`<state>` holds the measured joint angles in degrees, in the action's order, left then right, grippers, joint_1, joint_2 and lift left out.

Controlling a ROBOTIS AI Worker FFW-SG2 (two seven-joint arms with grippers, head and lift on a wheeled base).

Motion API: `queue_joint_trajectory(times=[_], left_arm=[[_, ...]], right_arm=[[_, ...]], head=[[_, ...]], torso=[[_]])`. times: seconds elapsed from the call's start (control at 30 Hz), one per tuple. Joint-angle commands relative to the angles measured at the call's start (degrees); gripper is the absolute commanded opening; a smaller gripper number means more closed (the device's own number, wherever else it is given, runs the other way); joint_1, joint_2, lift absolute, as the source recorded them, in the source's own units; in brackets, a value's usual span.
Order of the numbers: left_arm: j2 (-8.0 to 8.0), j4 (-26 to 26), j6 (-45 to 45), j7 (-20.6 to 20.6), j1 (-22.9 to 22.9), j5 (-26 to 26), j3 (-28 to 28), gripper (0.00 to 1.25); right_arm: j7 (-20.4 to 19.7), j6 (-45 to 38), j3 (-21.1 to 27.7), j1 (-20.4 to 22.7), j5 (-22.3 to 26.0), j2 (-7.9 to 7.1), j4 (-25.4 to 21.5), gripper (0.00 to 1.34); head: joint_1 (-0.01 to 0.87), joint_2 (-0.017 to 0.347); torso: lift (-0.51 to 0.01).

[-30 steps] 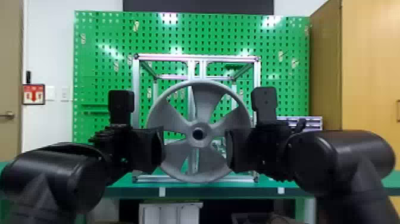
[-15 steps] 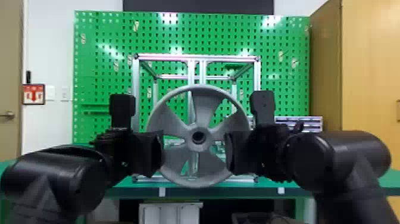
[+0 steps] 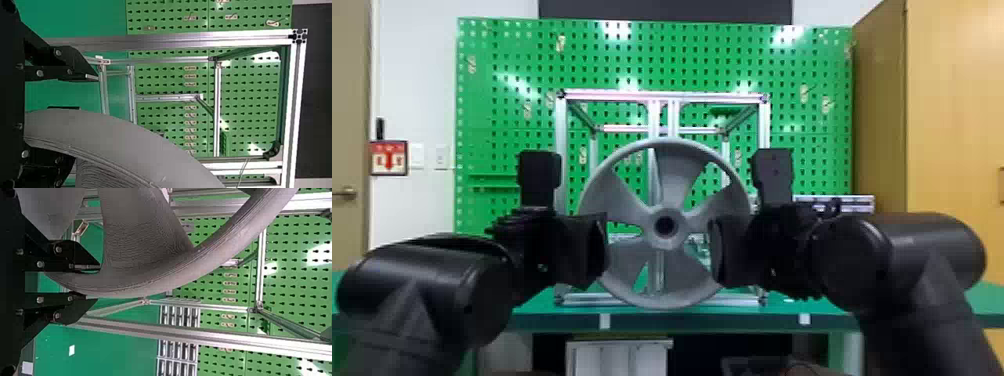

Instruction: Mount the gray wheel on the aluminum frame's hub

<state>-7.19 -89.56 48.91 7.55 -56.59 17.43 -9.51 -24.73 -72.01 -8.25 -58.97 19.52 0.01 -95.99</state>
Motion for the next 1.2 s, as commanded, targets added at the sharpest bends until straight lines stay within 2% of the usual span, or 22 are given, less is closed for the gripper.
queue_joint_trajectory(times=[0.0, 0.1, 0.27, 0.43, 0.8, 1.17], left_arm=[[-0.02, 0.97, 1.19, 0.01, -0.63, -0.47, -0.16, 0.37], [-0.02, 1.58, 1.19, 0.01, -0.54, -0.64, 0.1, 0.37], [0.07, 2.64, 1.19, 0.01, -0.46, -0.82, 0.81, 0.37], [0.07, 4.48, 0.66, 0.01, -0.98, -0.91, 0.81, 0.37], [-0.02, 9.05, -0.3, 0.01, -2.74, -1.35, 1.16, 0.37], [-0.02, 13.62, -3.03, 0.01, -3.88, -2.67, 2.3, 0.37]], right_arm=[[-3.83, -0.94, 0.52, -0.97, 0.43, 0.05, 1.42, 0.17], [-1.63, -1.2, 1.14, -1.41, 0.51, 0.05, 3.17, 0.17], [-1.11, -1.38, 1.22, -2.03, 0.51, 0.05, 5.11, 0.17], [1.44, -1.29, 1.14, -3.08, -0.19, 0.05, 8.01, 0.17], [6.72, -0.67, 1.93, -4.75, -7.57, 0.05, 11.44, 0.17], [7.16, 2.93, 3.07, -4.23, -8.89, 0.05, 13.98, 0.17]], head=[[-0.005, 0.006], [-0.005, 0.006], [-0.005, 0.006], [-0.005, 0.006], [-0.005, 0.006], [-0.005, 0.006]], torso=[[-0.499], [-0.499], [-0.499], [-0.499], [-0.499], [-0.499]])
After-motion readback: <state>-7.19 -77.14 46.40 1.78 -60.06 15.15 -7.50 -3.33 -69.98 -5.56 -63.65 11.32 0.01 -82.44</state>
